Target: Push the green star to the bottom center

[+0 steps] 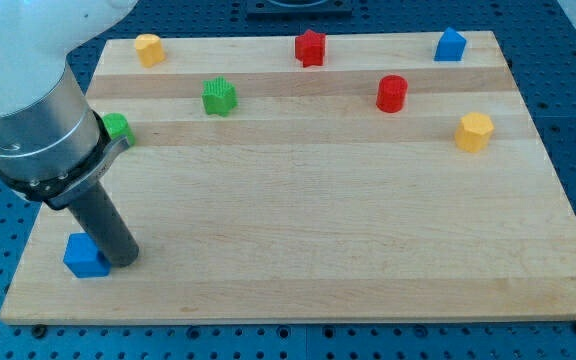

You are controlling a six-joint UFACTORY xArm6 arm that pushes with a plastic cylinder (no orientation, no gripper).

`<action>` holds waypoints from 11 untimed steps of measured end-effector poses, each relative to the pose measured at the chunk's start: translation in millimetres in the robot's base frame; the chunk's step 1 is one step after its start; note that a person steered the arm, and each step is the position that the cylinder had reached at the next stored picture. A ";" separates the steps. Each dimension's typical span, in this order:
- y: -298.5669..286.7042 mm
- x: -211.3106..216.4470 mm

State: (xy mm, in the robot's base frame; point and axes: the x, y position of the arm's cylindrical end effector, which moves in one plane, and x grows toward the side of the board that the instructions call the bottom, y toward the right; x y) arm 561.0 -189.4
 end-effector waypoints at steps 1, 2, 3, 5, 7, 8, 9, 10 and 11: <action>0.0 0.0; 12.5 -11.6; 38.6 -37.7; 59.2 -101.6; 58.9 -159.9; 44.2 -175.0; 25.5 -191.3; 17.9 -220.5; 18.1 -251.6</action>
State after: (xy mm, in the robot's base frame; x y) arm 309.5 -171.2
